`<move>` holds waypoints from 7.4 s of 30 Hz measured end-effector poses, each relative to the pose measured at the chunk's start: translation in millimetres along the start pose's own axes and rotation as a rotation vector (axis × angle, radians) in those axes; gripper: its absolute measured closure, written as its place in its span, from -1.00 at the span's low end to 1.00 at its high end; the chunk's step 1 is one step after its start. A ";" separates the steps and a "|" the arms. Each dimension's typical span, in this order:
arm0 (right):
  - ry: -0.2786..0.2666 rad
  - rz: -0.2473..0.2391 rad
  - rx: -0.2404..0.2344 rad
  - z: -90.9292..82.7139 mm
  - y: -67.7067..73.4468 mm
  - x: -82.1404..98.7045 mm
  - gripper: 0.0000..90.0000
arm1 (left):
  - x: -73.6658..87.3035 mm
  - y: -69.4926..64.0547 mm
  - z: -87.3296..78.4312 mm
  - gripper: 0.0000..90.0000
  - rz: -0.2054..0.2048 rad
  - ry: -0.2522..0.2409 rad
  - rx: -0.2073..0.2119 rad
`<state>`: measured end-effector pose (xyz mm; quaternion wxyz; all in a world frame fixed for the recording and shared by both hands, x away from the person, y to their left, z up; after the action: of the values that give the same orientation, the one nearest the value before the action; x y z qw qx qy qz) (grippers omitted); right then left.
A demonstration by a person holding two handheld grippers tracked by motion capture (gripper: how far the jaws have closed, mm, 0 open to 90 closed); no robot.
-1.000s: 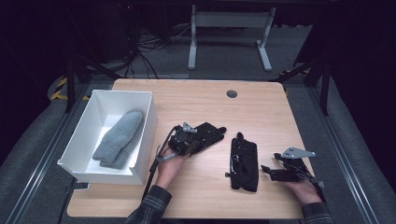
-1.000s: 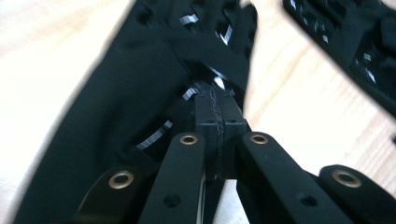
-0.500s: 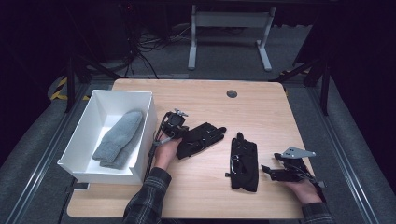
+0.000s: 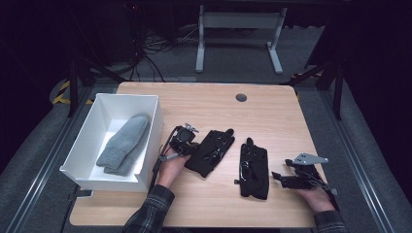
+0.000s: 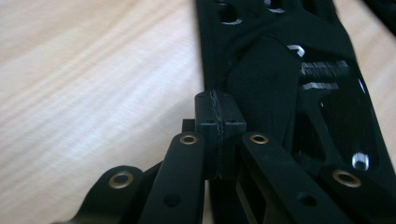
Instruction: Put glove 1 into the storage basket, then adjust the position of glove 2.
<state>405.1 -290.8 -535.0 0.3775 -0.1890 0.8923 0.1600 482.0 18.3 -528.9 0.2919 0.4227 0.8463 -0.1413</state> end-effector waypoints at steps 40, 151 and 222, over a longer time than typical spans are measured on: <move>0.000 -0.007 0.008 0.3 -0.1 0.0 -0.50 | -18.1 -9.6 18.9 0.94 0.003 -0.058 0.041; 0.048 -0.181 -0.238 55.3 120.6 -38.9 0.80 | -63.9 -100.0 -7.5 0.84 -0.015 -0.277 0.435; 0.008 -0.024 0.008 33.9 12.5 -27.0 -0.56 | -29.3 -67.7 -9.1 -0.59 0.336 -0.056 0.251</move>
<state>437.5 -259.5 -536.0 0.3765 -0.1986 0.8922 0.1511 438.4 -36.7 -504.3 0.2799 0.5868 0.7312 -0.2065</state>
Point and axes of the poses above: each handheld gripper's, and its own axes: z roughly forward along the jaws, x roughly out of its underside, y roughly to its left, the point moved 10 cm from there along z, roughly forward along the jaws, and after that the axes turned 12 degrees about z, right-handed, at the moved point
